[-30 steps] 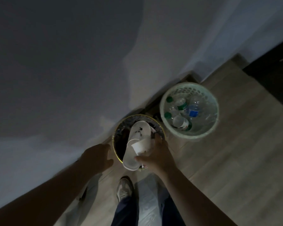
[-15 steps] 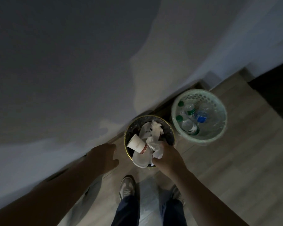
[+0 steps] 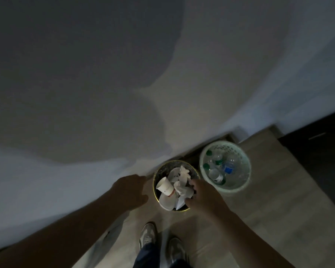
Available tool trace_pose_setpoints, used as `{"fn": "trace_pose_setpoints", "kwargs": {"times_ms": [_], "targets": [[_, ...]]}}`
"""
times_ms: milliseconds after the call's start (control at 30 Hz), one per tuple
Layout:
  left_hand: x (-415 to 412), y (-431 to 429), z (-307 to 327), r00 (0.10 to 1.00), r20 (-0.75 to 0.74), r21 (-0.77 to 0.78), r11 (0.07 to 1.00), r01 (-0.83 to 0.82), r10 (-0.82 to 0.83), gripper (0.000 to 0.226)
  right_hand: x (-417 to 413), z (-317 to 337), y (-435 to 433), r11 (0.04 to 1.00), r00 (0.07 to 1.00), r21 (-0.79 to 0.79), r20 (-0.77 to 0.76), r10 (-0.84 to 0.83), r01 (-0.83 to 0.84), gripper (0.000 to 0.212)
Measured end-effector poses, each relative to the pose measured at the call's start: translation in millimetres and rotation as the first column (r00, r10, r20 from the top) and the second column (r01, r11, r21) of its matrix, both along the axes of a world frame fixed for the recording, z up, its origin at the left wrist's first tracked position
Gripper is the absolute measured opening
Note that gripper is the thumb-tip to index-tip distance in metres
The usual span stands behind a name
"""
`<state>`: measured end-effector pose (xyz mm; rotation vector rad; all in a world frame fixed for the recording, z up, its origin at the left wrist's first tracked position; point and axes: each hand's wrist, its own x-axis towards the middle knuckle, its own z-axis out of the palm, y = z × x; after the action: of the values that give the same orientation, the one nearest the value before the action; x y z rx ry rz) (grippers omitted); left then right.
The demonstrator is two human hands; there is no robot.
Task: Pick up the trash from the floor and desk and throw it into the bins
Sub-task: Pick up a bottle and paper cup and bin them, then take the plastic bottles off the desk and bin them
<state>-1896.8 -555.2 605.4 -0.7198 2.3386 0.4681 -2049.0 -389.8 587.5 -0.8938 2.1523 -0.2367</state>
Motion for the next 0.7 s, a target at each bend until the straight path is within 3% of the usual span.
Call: {"fn": "trace_pose_setpoints", "kwargs": {"times_ms": [200,367,533,700], "targets": [[12,7,129,0.976,-0.166,-0.070,0.986,-0.154,0.140,0.046,-24,142,-7,0.957,0.962,-0.120,-0.116,0.249,-0.263,0.043],[21,16,261,0.920,-0.352,-0.138,0.962,-0.235,0.174,0.043,-41,291,-23,0.838,0.872,-0.272,-0.282,0.400,-0.473,0.049],[51,21,401,0.817,-0.549,-0.269,0.888,-0.374,0.178,0.041,-22,428,-46,0.645,0.764,-0.434,-0.500,0.409,-0.629,0.041],[114,38,520,0.737,-0.668,-0.441,0.742,-0.505,0.104,0.040,33,542,-58,0.388,0.680,-0.560,-0.631,0.372,-0.732,0.039]]}}
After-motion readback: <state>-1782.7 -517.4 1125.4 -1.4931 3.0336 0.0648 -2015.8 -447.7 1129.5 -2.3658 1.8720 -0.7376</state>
